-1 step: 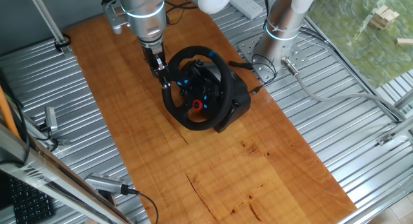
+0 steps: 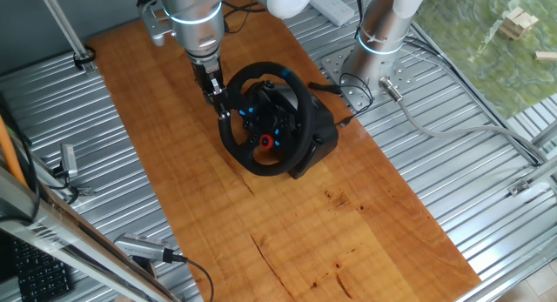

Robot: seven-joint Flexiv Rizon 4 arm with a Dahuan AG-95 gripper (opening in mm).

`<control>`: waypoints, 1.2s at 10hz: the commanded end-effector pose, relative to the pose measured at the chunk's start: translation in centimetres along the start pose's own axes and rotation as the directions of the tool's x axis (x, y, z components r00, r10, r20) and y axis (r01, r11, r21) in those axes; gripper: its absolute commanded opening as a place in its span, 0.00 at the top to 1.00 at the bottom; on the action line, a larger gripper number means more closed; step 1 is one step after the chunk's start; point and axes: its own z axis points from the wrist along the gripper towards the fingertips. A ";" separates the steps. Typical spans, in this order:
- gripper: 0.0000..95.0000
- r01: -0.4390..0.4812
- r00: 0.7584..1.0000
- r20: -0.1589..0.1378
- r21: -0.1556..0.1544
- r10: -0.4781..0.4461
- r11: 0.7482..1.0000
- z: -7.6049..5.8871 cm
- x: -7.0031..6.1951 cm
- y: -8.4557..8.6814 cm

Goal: Rotate the steering wheel 90 degrees clockwise

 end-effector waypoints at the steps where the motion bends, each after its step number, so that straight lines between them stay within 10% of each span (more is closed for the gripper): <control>1: 1.00 0.166 0.986 0.006 0.008 -0.166 0.986 0.0 0.0 0.0; 12: 1.00 0.159 0.987 0.005 0.012 -0.159 0.987 0.0 0.0 0.0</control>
